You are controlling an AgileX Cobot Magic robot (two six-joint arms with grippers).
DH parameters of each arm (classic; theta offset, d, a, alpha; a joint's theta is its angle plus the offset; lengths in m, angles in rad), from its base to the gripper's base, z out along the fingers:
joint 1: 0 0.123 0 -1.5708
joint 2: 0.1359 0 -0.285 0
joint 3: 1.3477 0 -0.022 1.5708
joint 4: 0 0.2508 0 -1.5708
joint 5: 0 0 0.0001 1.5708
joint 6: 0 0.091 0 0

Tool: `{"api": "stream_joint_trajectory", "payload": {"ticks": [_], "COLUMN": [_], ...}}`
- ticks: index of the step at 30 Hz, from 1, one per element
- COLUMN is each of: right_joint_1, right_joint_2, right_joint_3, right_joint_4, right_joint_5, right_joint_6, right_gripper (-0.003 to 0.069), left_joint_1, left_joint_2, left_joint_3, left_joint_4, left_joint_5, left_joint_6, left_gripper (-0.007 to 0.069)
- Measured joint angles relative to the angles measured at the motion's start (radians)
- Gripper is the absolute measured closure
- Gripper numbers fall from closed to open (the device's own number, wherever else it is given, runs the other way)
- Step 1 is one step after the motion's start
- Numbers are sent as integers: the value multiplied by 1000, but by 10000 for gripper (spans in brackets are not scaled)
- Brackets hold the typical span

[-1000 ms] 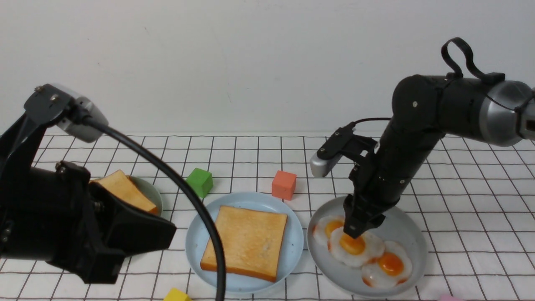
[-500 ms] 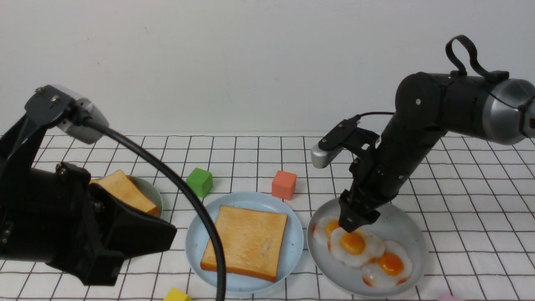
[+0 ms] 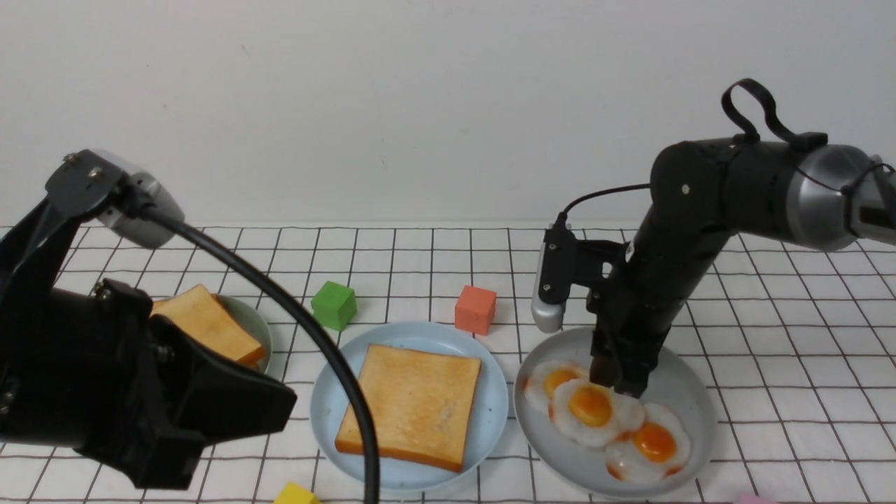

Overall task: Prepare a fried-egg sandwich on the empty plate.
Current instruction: Use the right arm to grab a fried egg

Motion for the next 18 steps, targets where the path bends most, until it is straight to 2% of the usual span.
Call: {"api": "stream_joint_trajectory", "payload": {"ticks": [12, 17, 18], "right_joint_1": [0, 0, 0], "right_joint_2": [40, 60, 68], "right_joint_3": [0, -11, -11], "right_joint_4": [21, 23, 15], "right_joint_5": [-20, -6, -8], "right_joint_6": [15, 42, 54], "right_gripper": [398, 502, 557], "left_joint_1": [0, 0, 0], "left_joint_2": [0, 0, 0], "left_joint_3": [0, 0, 0], "left_joint_4": [0, 0, 0], "left_joint_5": [2, 4, 5], "left_joint_6": [-2, -2, -2], "left_gripper": [522, 519, 517]}}
